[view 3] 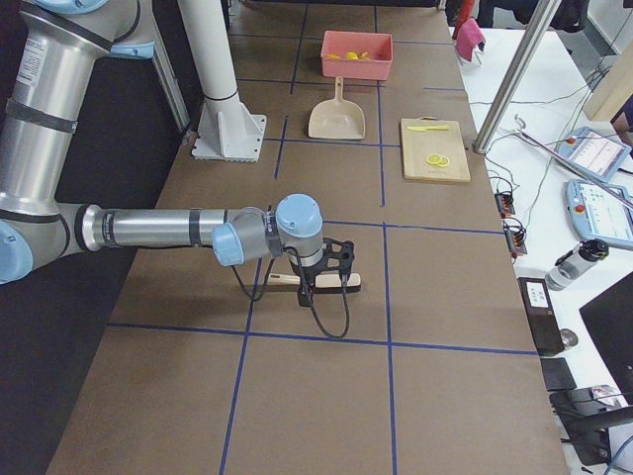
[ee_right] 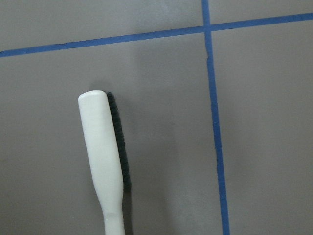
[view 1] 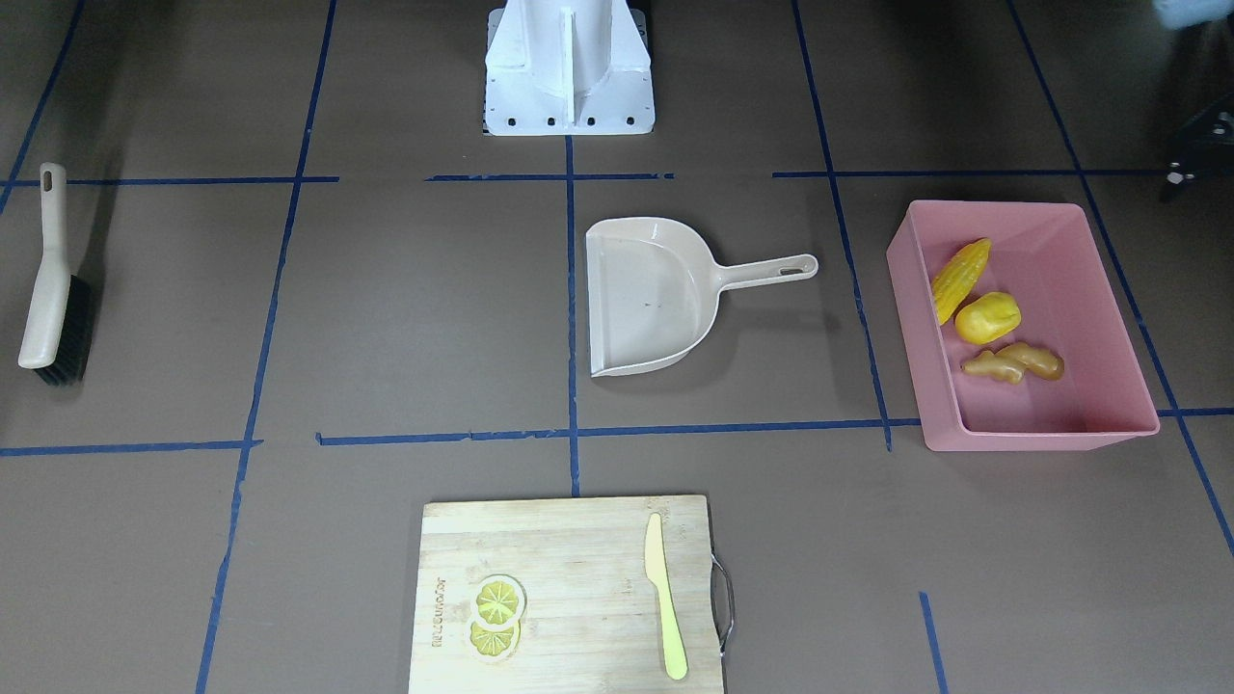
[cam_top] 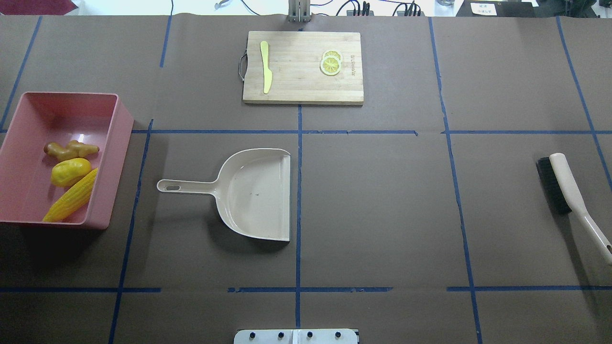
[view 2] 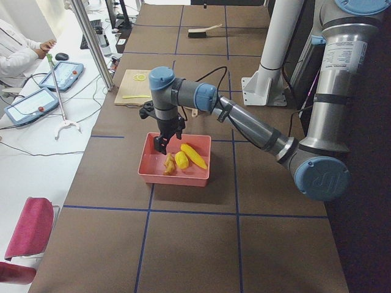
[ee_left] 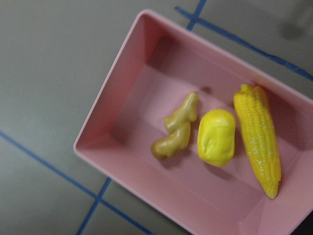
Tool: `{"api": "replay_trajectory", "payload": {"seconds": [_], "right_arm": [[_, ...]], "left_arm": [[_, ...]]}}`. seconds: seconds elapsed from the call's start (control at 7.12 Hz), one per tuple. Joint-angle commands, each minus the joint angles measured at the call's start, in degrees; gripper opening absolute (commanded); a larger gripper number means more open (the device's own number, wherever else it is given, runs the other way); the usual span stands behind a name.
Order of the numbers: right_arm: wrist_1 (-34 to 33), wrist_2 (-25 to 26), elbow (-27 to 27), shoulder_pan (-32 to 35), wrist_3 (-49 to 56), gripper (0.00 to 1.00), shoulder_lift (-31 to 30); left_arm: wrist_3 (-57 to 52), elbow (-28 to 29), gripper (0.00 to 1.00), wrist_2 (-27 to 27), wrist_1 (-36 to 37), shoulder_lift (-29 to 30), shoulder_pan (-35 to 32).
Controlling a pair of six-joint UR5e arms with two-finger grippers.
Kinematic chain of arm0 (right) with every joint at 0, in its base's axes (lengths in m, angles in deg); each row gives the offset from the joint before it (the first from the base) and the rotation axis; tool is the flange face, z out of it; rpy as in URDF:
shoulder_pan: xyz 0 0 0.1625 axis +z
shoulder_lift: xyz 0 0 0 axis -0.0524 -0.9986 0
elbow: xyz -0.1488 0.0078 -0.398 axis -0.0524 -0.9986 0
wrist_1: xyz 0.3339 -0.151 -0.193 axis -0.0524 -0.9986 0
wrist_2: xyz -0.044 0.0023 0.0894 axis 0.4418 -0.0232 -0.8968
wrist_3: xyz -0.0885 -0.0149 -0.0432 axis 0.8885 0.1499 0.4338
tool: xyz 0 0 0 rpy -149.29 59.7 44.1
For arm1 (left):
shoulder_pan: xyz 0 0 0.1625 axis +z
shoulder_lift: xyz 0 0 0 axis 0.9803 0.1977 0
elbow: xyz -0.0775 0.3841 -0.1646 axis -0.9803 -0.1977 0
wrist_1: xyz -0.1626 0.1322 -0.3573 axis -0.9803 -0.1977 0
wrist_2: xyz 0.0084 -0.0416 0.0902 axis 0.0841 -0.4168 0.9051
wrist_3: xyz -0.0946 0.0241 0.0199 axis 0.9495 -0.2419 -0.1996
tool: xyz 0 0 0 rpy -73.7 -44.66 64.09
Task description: Sweep and dump trash into bin
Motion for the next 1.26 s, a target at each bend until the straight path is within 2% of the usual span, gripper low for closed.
{"api": "replay_trajectory", "payload": {"seconds": [0.0,0.14,0.28,1.12], "right_arm": [[-8.0,0.0,-0.4,6.1,10.2,1.0,2.0],[-11.9,0.7,-2.3,7.5,11.9,1.0,5.5],[-12.4,0.7,-4.4,9.1,12.0,1.0,6.9],[-12.3,0.6,-3.6,9.7,12.3,1.0,6.0]], "left_arm": [[2.4,9.5,1.0,-4.6,-0.1,-0.3,-4.1],[2.3,10.4,1.0,-4.5,-0.2,-1.0,-4.6],[2.3,10.3,1.0,-4.4,-1.2,-3.1,-4.7],[3.8,9.4,1.0,-4.2,-2.9,-3.2,-8.0]]}}
